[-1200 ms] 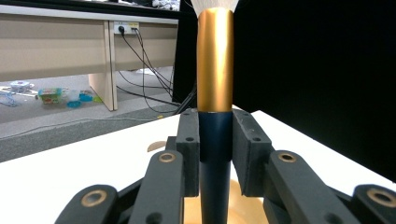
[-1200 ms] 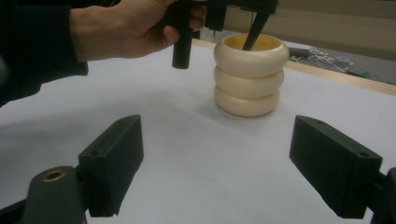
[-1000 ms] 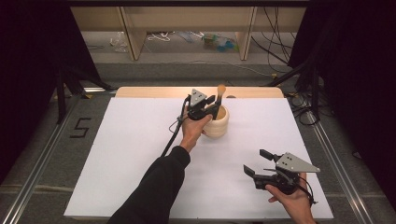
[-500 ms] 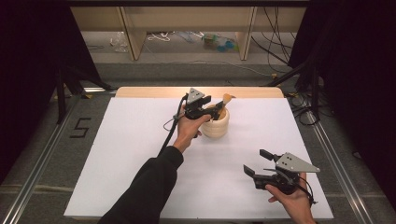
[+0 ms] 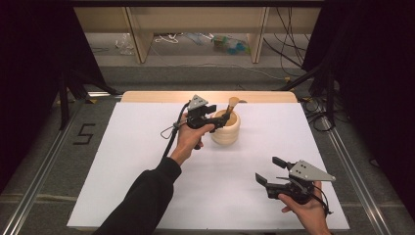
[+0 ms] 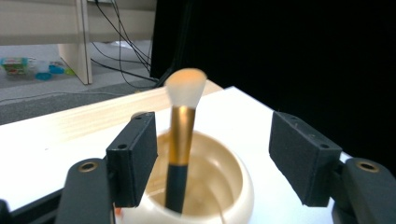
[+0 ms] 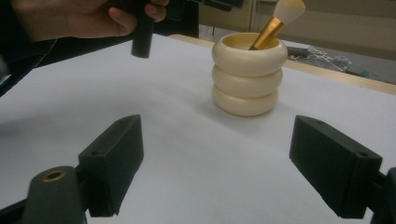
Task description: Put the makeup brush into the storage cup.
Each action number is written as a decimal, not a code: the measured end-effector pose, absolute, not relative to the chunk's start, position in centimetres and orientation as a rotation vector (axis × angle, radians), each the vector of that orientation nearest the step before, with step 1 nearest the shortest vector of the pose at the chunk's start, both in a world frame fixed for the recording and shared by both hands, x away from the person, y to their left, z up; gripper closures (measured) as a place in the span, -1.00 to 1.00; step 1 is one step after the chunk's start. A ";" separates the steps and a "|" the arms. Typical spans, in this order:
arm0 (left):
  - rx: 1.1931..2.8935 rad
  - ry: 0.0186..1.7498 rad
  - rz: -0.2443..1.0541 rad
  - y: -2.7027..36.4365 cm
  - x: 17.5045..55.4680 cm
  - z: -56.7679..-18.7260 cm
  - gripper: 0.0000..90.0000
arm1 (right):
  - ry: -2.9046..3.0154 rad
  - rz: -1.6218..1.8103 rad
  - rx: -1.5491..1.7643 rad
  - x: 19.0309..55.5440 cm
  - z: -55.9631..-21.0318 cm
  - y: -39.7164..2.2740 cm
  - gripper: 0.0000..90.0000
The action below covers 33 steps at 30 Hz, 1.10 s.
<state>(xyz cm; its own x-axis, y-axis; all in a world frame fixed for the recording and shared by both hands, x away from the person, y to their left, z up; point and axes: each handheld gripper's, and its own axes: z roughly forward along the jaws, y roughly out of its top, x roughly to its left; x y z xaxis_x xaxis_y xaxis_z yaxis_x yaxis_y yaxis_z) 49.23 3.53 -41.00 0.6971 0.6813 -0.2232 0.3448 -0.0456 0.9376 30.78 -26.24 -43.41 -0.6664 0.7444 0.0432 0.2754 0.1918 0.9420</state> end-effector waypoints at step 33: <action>1.717 0.758 0.341 9.0 44.6 -42.6 -0.52 | 2.049 1.490 0.951 30.8 -43.5 -26.1 -0.58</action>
